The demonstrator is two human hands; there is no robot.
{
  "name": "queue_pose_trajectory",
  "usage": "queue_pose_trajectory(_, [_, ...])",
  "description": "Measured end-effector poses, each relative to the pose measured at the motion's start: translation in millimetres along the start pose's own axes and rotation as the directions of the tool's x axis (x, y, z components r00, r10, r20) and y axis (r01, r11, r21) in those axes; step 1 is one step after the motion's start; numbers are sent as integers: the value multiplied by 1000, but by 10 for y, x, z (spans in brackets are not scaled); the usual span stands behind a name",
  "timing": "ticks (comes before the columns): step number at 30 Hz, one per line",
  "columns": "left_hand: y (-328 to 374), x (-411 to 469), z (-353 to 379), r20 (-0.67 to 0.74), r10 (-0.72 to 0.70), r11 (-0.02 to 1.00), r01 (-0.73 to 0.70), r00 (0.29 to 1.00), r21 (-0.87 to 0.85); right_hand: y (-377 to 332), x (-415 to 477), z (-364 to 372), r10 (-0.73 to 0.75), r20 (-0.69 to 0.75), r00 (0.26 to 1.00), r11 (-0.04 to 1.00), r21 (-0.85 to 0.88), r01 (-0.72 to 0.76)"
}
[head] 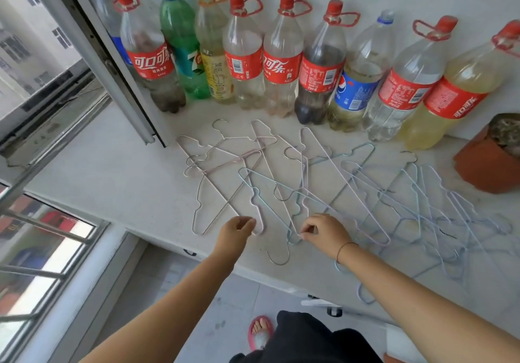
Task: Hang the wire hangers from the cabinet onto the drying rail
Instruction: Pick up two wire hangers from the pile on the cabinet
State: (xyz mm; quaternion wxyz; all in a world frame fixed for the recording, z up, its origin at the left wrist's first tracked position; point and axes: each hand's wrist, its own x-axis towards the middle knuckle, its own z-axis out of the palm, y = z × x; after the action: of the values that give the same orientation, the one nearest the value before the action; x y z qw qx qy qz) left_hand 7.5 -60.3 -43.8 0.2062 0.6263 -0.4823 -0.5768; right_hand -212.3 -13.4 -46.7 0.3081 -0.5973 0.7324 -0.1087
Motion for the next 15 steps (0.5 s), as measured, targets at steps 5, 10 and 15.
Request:
queue_pose_trajectory(5, [265, 67, -59, -143, -32, 934, -22, 989, -357, -89, -11, -93, 49, -209, 977, 981, 195, -8])
queue_pose_trajectory(10, [390, 21, 192, -124, -145, 850, 59, 982, -524, -99, 34, -203, 105, -315, 943, 934, 358, 15])
queue_pose_trajectory(15, [372, -139, 631, 110, -66, 919, 103, 992, -380, -60, 59, -358, 114, -298, 948, 894, 448, 33])
